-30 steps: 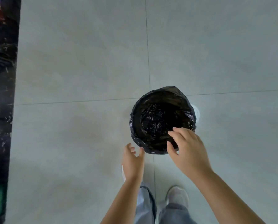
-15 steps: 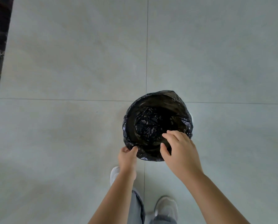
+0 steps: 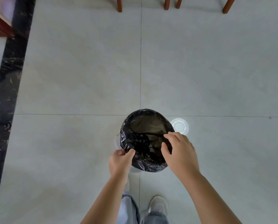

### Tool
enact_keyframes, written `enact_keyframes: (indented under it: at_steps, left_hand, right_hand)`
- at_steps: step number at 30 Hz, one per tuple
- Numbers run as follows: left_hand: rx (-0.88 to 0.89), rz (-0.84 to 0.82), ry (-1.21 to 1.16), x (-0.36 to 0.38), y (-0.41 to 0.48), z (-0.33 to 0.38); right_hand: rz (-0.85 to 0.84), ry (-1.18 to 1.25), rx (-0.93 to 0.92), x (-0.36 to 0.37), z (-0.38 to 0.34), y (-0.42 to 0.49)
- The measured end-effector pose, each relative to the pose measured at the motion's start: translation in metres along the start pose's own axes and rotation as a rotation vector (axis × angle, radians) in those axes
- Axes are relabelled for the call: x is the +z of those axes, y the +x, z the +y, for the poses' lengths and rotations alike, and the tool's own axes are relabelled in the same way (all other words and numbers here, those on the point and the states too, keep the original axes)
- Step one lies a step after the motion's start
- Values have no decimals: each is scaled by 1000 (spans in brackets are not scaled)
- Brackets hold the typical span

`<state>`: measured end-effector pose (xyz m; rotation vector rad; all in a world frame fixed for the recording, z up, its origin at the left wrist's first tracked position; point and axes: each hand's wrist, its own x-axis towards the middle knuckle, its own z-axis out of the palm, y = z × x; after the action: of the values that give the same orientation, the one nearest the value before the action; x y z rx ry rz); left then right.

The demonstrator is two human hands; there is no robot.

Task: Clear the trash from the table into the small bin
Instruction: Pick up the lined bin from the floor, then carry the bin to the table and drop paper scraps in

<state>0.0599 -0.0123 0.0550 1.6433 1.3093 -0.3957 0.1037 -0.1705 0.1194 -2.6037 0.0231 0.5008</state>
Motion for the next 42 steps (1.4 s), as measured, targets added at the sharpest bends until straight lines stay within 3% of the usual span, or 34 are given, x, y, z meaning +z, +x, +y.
enact_keyframes:
  at_steps: [5,13,22,29,36,42]
  left_hand:
    - [138,5,-20,-53,-52,58]
    - [534,-12,-35,-127,-154,176]
    - [768,-37,-143,-229,-261,270]
    - [639,-35,-359,-313,-294,302]
    - [541,-26,-381,-376,-283,309]
    - [625,128,-469,-411,-277,328]
  right_hand:
    - [67,62,16,-69,-39,-16]
    - [203,101,-115,-196,-115,-44]
    - [432,39,-280,-339,-205,-91]
    - [499,-22,-324,-388,-268,-146]
    - [505,-29,-334,-391,-327,-161]
    - [475,-34,-359,-398,-369,-124]
